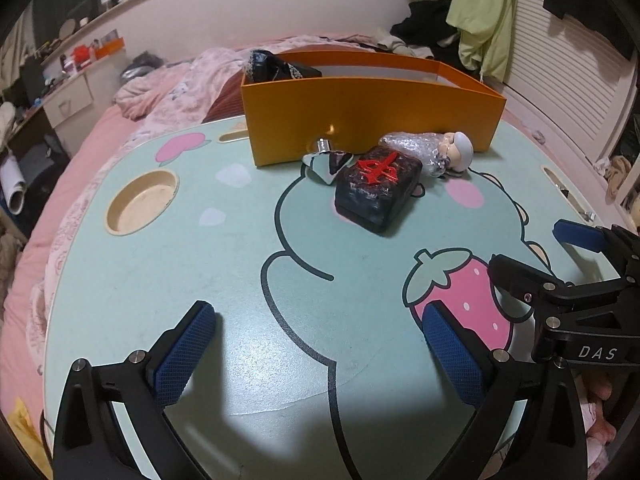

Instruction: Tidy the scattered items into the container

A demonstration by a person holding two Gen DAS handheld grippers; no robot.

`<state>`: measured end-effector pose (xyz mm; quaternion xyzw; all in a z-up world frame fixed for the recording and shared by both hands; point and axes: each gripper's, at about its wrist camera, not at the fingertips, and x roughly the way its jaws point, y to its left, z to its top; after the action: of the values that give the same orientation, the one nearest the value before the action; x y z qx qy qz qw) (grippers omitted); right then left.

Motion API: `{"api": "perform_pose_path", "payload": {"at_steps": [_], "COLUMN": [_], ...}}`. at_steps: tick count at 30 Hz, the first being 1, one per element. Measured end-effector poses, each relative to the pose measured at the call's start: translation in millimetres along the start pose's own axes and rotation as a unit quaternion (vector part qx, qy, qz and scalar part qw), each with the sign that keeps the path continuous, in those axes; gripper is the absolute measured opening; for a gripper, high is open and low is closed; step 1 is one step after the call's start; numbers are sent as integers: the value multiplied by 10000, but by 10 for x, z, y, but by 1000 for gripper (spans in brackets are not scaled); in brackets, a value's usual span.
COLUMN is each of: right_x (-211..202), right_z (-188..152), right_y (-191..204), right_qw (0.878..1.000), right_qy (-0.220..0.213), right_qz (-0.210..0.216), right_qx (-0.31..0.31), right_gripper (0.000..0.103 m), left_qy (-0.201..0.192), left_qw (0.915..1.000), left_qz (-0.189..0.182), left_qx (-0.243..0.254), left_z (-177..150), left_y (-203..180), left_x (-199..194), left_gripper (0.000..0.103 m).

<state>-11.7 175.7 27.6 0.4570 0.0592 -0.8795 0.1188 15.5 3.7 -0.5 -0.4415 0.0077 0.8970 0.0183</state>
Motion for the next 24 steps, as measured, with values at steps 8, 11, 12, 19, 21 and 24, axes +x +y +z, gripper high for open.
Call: {"api": "perform_pose_path", "payload": {"at_steps": [8, 11, 12, 19, 21, 24], "right_x": [-2, 13, 13, 158, 173, 187], "right_z": [10, 23, 20, -59, -54, -119], "right_y": [-30, -27, -15, 63, 55, 74], "right_qw": [10000, 10000, 10000, 9999, 9999, 9998], "right_qy": [18, 16, 16, 91, 99, -26], "right_qz": [9, 25, 23, 52, 68, 109], "right_qx": [-25, -49, -50, -106, -124, -156], "right_gripper": [103, 103, 103, 103, 103, 103], "left_qy": [1, 0, 0, -1, -1, -2], "left_qw": [10000, 10000, 10000, 10000, 10000, 10000], "left_qz": [0, 0, 0, 1, 1, 3], "left_qx": [1, 0, 0, 0, 0, 5], "left_z": [-1, -3, -2, -3, -4, -1], "left_y": [1, 1, 0, -1, 1, -2], "left_x": [-1, -3, -2, -2, -2, -3], "left_gripper": [103, 103, 103, 103, 103, 103]}}
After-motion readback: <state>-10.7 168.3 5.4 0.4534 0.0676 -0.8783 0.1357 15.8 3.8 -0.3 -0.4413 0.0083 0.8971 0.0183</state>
